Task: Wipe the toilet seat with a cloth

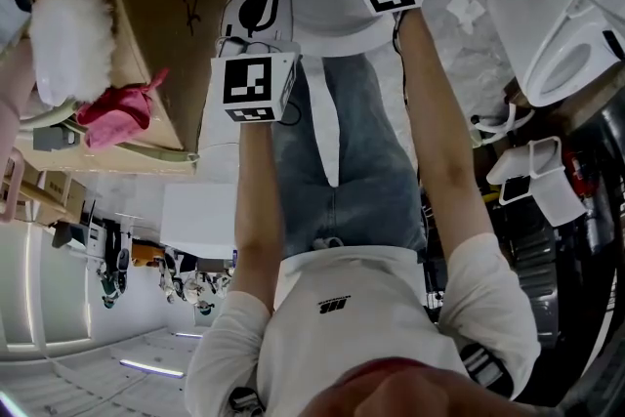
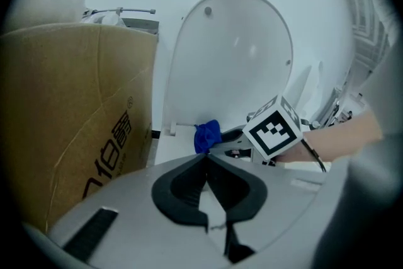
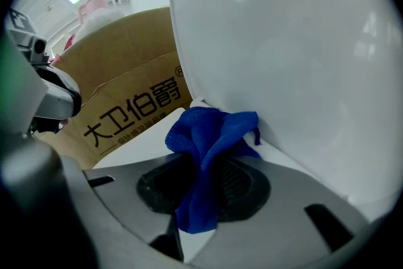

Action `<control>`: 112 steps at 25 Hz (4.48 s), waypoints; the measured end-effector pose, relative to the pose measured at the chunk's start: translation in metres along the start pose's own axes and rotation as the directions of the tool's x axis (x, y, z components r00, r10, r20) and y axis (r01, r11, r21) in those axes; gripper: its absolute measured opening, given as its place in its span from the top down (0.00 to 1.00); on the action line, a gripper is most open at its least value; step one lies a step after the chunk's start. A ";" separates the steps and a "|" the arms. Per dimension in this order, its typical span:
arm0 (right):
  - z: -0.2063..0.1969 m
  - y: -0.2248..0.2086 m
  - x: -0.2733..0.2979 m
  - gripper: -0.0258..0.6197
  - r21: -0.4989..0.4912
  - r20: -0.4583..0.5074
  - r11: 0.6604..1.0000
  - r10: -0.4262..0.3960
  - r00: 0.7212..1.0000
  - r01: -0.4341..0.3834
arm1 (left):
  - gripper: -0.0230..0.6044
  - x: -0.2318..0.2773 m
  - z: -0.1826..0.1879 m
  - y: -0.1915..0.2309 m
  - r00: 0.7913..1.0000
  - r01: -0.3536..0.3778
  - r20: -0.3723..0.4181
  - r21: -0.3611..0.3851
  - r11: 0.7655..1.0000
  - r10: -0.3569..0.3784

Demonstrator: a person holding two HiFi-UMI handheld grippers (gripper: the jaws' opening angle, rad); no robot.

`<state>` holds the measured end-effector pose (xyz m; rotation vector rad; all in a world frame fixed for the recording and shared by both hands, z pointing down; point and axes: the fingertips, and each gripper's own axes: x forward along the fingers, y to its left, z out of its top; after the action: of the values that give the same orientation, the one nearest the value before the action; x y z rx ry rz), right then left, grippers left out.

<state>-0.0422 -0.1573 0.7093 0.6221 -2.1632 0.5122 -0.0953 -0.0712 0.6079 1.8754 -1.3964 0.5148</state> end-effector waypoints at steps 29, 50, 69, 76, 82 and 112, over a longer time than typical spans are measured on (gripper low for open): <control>-0.128 -0.077 -0.098 0.82 0.266 -0.054 0.934 -0.233 0.971 0.239 | 0.95 0.007 -0.008 -0.091 0.987 0.158 -0.024 0.150 0.976 -0.156; -0.203 -0.015 -0.138 0.82 0.353 -0.130 0.893 -0.249 0.960 0.279 | 0.95 -0.013 -0.033 -0.155 0.952 0.306 -0.089 0.262 0.915 -0.293; -0.104 0.104 -0.293 0.82 0.363 0.019 0.877 -0.346 0.938 0.316 | 0.95 -0.168 0.037 -0.169 0.940 0.333 -0.046 0.342 0.879 -0.338; -0.003 0.135 -0.378 0.82 0.290 0.145 0.896 -0.389 0.910 0.336 | 0.95 -0.245 0.107 -0.166 0.932 0.315 0.045 0.391 0.865 -0.359; 0.073 0.165 -0.456 0.82 0.231 0.246 0.904 -0.413 0.877 0.360 | 0.95 -0.314 0.164 -0.172 0.915 0.285 0.146 0.428 0.858 -0.376; 0.239 0.237 -0.579 0.82 0.135 0.523 0.881 -0.451 0.723 0.452 | 0.95 -0.447 0.249 -0.175 0.848 0.265 0.279 0.513 0.816 -0.451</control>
<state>-0.0041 0.0505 0.0732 1.3930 -2.3948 0.0559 -0.1042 0.0556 0.0824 2.6876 -1.1568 0.2939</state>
